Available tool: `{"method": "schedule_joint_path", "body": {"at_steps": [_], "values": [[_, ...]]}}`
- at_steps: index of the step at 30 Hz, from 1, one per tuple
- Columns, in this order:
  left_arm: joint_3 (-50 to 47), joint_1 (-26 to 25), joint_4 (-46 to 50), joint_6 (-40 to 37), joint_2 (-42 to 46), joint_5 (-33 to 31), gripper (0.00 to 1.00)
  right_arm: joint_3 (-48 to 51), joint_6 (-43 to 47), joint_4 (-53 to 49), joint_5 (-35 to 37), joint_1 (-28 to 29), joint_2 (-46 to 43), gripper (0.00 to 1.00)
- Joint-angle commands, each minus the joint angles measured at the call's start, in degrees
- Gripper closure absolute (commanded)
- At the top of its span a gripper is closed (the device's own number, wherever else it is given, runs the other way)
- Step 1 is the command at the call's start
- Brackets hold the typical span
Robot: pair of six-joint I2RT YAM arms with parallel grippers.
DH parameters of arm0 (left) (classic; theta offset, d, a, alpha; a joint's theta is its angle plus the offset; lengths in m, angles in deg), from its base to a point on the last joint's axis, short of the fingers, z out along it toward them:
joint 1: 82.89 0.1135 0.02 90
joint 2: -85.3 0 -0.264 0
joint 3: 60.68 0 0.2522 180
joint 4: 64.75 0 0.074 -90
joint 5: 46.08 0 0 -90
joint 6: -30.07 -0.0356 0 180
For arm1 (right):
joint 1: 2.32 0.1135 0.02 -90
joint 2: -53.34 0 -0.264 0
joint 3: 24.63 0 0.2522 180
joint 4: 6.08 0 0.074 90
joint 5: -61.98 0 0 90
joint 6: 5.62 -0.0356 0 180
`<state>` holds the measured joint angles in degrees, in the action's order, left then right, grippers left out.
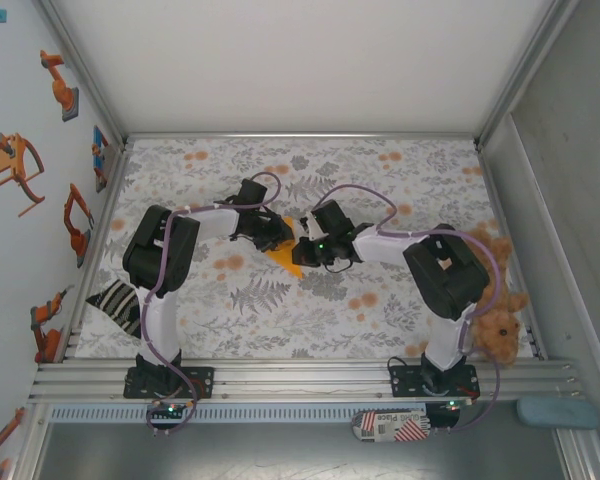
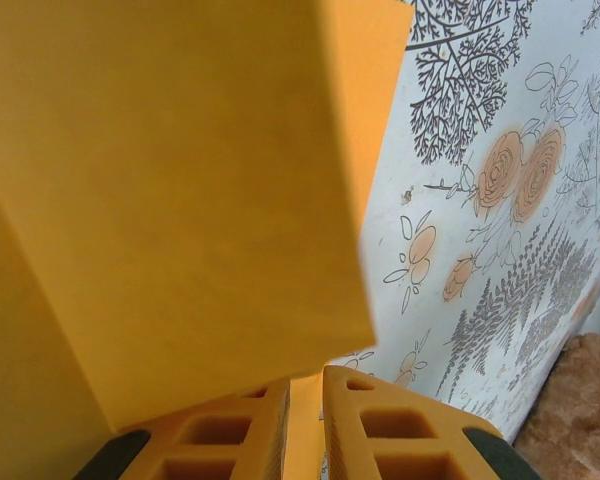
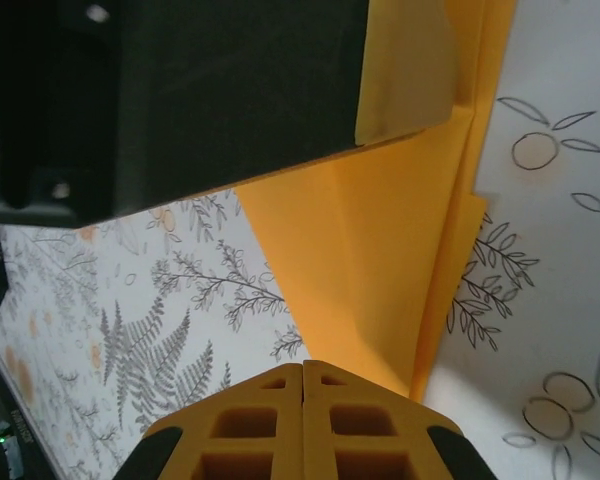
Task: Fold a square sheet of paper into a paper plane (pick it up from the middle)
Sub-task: Fourth fold the wing at the center of the table.
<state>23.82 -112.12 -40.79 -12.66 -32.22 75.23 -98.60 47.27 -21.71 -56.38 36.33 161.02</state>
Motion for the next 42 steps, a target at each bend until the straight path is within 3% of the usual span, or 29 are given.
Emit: {"method": "schedule_joint_path", "body": {"at_steps": [1, 11, 19, 28, 42], "values": [[-1.6, -0.1, 5.6, -0.2, -2.5, -4.9, 0.83, -1.5, -0.5, -0.3, 2.0, 0.5, 2.0, 1.00], [-0.4, 0.2, -0.2, -1.4, 7.3, -1.0, 0.79, 1.1, 3.6, -6.7, 5.3, 0.4, 3.6, 1.00], [-7.4, 1.5, -6.3, -7.6, 14.5, -0.6, 0.77, 6.5, 10.8, -12.7, 4.3, -0.6, 0.1, 1.00], [-16.2, 1.5, -19.9, -6.9, 13.5, 4.3, 0.82, 6.8, 11.7, -14.2, 3.1, -1.0, -0.2, 1.00], [-13.6, 1.6, -23.7, -5.9, 5.6, 5.1, 0.83, 6.9, 11.4, -14.2, 3.4, -1.3, 0.7, 1.00]]}}
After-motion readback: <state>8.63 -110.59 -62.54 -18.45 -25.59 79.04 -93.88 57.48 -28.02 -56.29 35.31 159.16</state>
